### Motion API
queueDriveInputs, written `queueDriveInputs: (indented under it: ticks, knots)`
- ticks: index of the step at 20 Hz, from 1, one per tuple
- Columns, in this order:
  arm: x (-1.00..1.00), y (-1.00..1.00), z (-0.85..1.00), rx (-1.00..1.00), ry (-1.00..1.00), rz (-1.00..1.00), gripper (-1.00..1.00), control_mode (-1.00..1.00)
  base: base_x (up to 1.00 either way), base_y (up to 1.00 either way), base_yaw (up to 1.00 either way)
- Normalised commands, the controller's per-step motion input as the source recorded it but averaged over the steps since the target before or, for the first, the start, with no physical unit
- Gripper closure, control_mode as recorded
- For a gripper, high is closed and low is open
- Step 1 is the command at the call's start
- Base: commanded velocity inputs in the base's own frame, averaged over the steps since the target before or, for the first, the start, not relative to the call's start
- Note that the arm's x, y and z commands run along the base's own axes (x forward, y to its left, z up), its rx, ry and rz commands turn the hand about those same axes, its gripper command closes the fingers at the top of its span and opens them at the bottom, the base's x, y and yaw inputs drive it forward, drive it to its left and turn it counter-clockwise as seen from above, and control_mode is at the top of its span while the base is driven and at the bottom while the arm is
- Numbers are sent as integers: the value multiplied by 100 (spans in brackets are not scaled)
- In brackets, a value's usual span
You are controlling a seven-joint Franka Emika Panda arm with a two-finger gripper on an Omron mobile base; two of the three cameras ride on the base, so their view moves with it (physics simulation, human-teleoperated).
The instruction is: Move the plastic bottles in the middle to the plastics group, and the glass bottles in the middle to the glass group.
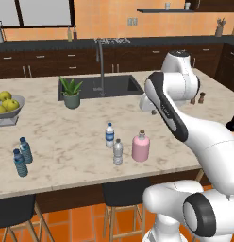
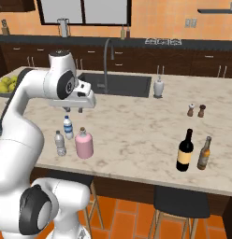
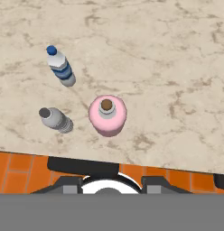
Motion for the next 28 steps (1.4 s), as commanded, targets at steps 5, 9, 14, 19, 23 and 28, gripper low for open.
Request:
queueDriveInputs:
  ticks: [5, 9, 14, 19, 23, 28]
  knots:
    - [1, 0, -39, 0, 1, 0, -100, -100, 0, 0, 0]
    - [6, -1, -43, 0, 0, 0, -100, -100, 0, 0, 0]
    - [46, 0, -23, 0, 2, 0, -100, -100, 0, 0, 0]
    - [42, 4, -18, 0, 13, 1, -100, -100, 0, 0, 0]
    - [-5, 41, -19, -9, 20, 3, -100, -100, 0, 0, 0]
    - [11, 20, -20, -6, 13, 0, -100, -100, 0, 0, 0]
